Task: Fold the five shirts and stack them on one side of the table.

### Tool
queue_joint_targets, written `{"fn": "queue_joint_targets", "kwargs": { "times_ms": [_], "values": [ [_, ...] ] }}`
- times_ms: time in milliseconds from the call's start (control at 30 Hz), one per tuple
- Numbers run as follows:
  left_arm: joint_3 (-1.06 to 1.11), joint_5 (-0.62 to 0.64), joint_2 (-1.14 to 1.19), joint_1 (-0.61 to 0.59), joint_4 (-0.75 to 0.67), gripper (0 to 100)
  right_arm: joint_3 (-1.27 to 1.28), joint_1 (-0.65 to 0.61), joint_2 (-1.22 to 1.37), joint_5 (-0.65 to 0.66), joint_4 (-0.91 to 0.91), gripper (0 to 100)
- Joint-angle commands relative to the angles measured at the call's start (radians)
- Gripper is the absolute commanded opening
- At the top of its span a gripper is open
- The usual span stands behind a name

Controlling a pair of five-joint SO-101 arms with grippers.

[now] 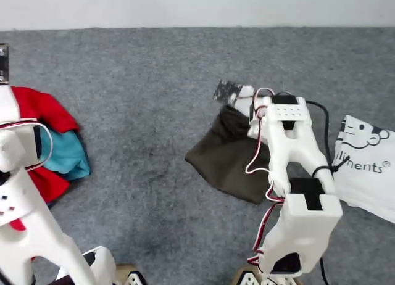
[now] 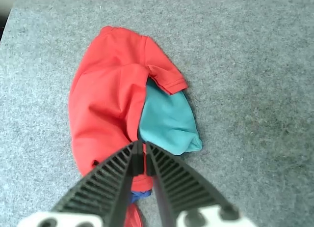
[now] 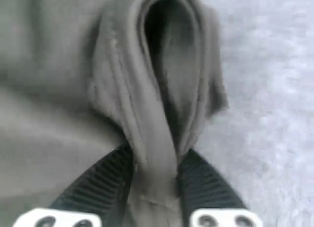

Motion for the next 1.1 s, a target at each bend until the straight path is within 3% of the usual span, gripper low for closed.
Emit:
{"fn": "queue_joint_targets", "kwargs": {
  "times_ms": [0,267,400,467,567,667,867,1067],
  "values": [
    [0.001,-0.008,-0.023,-0.003,0.018,2,-0.163,-0.002,-0.015,-0.319,0.085,28.9],
    [0.001,-0.008,-0.023,-0.003,0.018,2,-0.402,-0.124,-0.015,-0.694,0.533,29.6],
    [0.001,-0.008,-0.023,-0.003,0.018,2,-0.419,-0.228,-0.012,-0.730,0.688,12.3],
    [0.001,-0.008,-0.023,-0.003,0.018,2,-0.419,-0.269,-0.007,-0.738,0.700,1.0],
    [0.001,-0.008,-0.023,-0.003,0.018,2,-0.388,-0.323,-0.004,-0.767,0.693,4.1],
    [0.001,-0.008,-0.023,-0.003,0.018,2,-0.339,-0.383,0.025,-0.807,0.624,1.0],
    [0.001,-0.008,-0.023,-0.005,0.018,2,-0.276,-0.518,0.226,-0.813,0.495,0.9],
    [0.001,-0.009,-0.023,-0.005,0.018,2,-0.427,-0.572,0.265,-0.815,0.656,0.9]
  ]
}}
